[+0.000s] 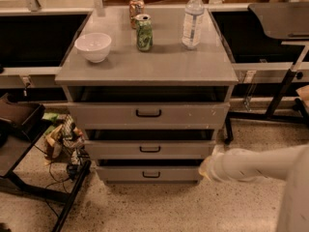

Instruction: Close middle drawer

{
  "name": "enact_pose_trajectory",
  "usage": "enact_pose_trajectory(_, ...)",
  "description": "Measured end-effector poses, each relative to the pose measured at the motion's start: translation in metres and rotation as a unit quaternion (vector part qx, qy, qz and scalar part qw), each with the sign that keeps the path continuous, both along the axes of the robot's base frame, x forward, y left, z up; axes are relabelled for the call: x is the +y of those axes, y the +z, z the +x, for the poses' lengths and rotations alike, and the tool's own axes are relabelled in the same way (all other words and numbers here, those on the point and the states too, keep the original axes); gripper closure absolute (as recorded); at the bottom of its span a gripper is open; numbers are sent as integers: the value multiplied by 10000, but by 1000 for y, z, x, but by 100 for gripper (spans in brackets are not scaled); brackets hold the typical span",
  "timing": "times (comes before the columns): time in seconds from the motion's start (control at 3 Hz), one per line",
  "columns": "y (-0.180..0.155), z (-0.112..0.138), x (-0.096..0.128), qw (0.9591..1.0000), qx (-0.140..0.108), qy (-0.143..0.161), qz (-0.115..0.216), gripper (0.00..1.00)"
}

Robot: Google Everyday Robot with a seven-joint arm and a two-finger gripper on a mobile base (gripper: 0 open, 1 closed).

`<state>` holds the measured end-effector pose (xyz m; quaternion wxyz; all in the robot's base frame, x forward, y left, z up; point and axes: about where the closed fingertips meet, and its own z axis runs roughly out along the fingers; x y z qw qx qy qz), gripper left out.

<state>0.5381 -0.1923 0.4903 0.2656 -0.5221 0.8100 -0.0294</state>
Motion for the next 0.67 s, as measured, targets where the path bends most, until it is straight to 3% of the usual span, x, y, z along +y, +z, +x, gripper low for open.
enact_pose_trajectory(0.67, 78, -114, -76, 9961, 630, -41, -611, 100)
